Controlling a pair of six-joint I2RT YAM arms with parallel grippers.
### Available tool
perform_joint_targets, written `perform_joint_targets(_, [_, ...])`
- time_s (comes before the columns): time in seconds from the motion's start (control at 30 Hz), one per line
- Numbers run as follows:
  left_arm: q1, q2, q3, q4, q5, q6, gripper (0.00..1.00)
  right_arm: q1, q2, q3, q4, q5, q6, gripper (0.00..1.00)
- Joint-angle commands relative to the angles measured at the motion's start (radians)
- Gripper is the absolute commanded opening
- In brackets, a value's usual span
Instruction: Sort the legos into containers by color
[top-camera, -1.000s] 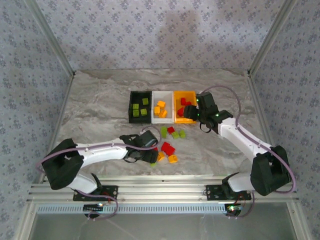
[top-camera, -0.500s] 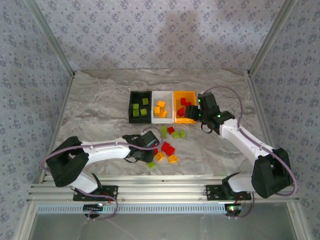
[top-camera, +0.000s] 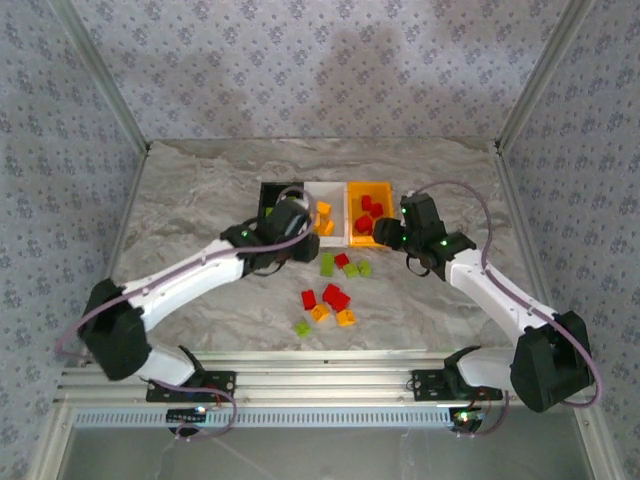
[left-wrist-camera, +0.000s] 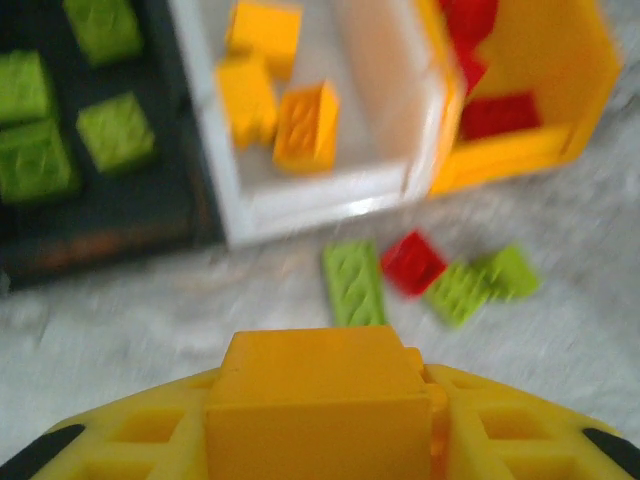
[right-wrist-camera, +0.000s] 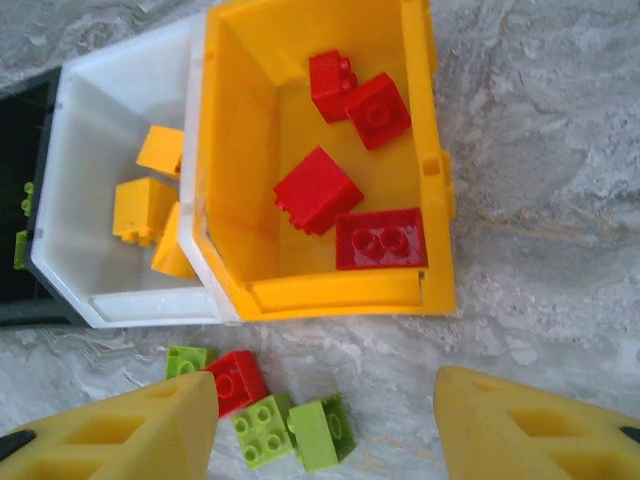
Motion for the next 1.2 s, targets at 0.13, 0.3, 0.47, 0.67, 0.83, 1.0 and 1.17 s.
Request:
perform_joint_targets(0.13, [0.095,0.321,0.295,0.058,0.057,0.075,0.40,-0.012,-0.086,-0.074,-0.052,-0.008,0.009,0.61])
perform_joint_targets(0.3, [0.122,0.479,0.466,0.045,0.075,0.084,0.41,-0.025,-0.126,-0.087,-0.070,-0.028,-0.005,0.61])
perform_joint_targets(0.47, [0.132,0.572,0.567,0.017,0.092,0.086,0.48,-0.021,-0.136,-0.106,-0.074,-0.085,-0.014,0.62])
perform_joint_targets(0.67, [0.134,0.596,0.632,-0.001,0.129,0.073,0.71,0.034,-0.148,-0.158,-0.034,-0.182,-0.039,0.65])
perform_joint_targets(0.83, [0.127,0.490,0.592,0.037,0.172,0.050,0.87,0.162,-0.123,-0.188,-0.019,-0.188,-0.057,0.66])
perform_joint_targets(1.0, [0.105,0.280,0.417,0.102,0.189,0.027,1.00,0.310,-0.046,-0.184,-0.036,-0.141,-0.069,0.66])
perform_joint_targets(1.17, [0.066,0.033,0.158,0.139,0.137,0.003,0.99,0.425,0.042,-0.171,-0.045,-0.077,-0.068,0.67])
